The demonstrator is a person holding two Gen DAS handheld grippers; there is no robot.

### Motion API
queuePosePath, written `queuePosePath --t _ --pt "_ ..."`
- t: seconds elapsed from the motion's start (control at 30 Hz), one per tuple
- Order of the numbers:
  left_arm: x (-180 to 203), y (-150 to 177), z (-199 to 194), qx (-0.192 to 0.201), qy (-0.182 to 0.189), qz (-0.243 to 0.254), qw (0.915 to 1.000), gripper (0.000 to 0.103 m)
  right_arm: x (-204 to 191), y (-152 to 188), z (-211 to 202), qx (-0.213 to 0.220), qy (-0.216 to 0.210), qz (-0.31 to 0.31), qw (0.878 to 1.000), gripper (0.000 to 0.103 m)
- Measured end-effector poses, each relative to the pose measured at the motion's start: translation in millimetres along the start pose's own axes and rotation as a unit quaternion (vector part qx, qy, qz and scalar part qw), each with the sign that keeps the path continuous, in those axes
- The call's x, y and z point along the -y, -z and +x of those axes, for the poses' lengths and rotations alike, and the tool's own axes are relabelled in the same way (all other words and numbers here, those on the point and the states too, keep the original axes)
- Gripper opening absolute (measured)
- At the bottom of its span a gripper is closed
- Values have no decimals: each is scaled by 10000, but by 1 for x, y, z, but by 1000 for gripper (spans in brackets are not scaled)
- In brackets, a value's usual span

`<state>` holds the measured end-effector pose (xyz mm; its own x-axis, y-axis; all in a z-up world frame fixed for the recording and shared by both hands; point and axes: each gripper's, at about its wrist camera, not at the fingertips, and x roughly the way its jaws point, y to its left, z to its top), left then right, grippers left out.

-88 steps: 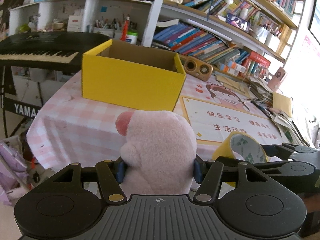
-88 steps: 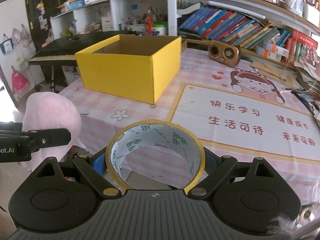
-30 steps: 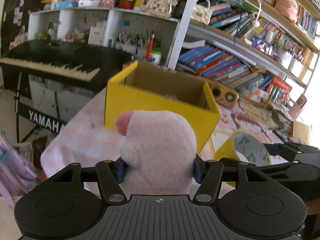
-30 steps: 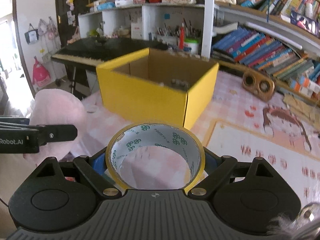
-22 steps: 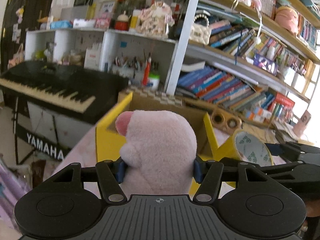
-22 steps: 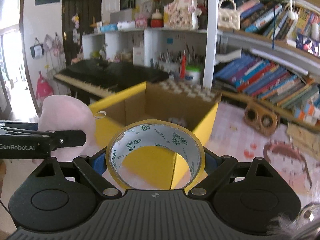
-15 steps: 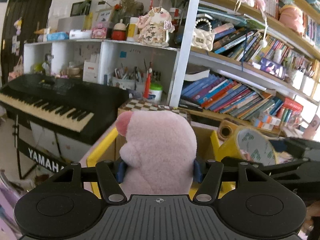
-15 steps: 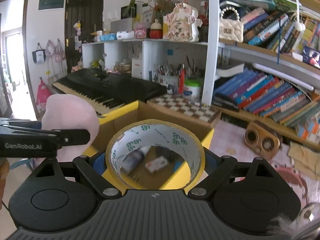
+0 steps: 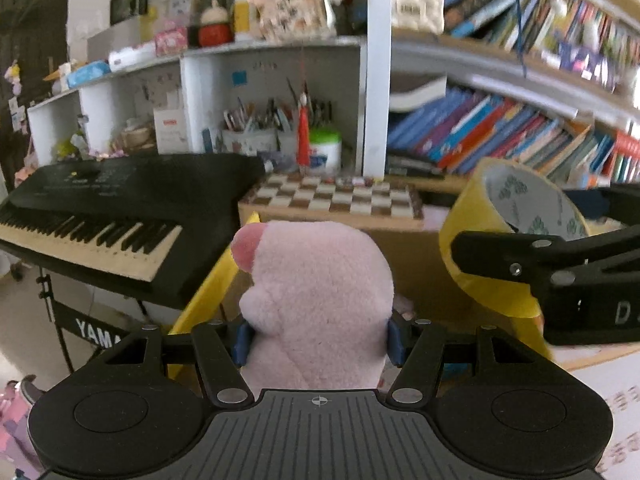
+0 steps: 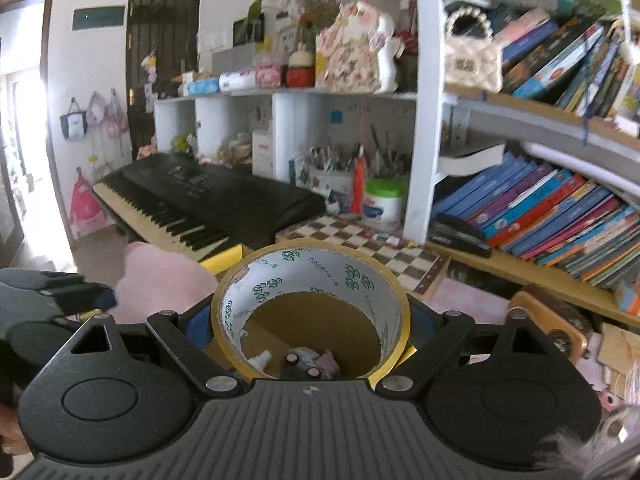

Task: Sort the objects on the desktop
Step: 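Release the plush pig into the box with the left tool while the right releases the tape roll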

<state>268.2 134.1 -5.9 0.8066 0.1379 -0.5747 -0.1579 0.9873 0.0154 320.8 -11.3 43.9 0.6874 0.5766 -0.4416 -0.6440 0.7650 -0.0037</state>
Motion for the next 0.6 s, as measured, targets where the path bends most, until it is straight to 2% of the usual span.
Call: queuePosePath --t 0.17,0.27,0.4,0.47,0.5,0.6 --pt "4 2 25 -378 -136 180 9990 65 -2 6 33 -352 -135 -229 9990 90" --pt "4 4 36 -542 -92 266 9981 68 0 9 51 -568 -191 -270 9978 90" --pt "8 4 35 -506 27 481 9976 73 5 12 69 -770 -299 -229 9963 90" --pt "10 5 31 -482 -27 573 9972 79 7 13 75 -854 -309 -253 9955 90" --pt "11 6 30 -437 -81 616 9971 85 7 14 78 -895 -325 -252 9951 90" --pt "13 8 22 -302 -85 705 9970 88 10 14 84 -1005 -387 -223 9939 90"
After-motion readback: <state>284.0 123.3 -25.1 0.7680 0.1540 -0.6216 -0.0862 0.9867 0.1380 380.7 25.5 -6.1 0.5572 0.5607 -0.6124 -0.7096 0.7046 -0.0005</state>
